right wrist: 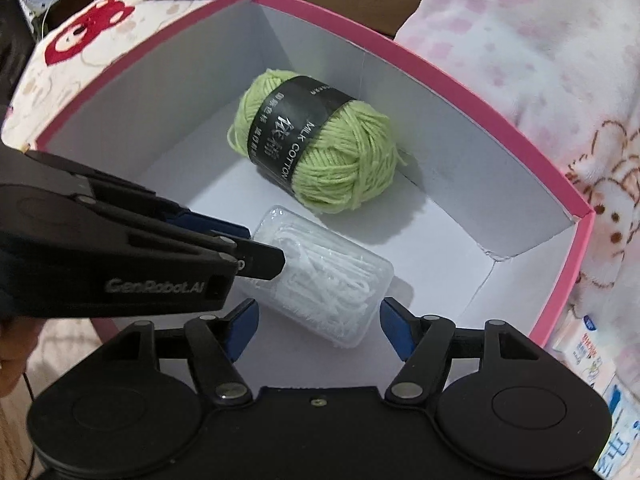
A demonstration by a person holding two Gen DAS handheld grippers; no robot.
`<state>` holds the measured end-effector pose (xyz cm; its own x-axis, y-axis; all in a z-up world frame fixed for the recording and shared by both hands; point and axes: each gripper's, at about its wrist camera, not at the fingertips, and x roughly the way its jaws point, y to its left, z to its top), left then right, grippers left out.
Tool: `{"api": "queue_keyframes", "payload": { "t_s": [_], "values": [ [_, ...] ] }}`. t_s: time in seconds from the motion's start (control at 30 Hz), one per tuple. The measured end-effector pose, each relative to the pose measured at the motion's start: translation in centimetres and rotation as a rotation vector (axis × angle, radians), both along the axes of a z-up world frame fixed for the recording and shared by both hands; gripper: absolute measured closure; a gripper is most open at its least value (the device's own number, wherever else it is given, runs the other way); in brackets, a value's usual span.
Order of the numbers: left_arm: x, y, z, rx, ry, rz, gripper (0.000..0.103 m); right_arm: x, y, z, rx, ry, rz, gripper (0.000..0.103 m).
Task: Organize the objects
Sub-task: 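Open the left gripper and withdraw it from the pink box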
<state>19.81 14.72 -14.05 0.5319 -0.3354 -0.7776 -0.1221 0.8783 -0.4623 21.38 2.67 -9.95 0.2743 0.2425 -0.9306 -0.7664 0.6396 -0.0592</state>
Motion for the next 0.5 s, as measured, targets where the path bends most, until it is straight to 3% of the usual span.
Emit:
{"api": "queue_keyframes", "payload": {
  "t_s": [0.5],
  "values": [
    [-0.3, -1.3, 0.2, -0.006, -0.078, -0.025, 0.079, -1.2, -0.4, -0.9, -0.002, -0.12, -0.01, 0.037]
  ]
}}
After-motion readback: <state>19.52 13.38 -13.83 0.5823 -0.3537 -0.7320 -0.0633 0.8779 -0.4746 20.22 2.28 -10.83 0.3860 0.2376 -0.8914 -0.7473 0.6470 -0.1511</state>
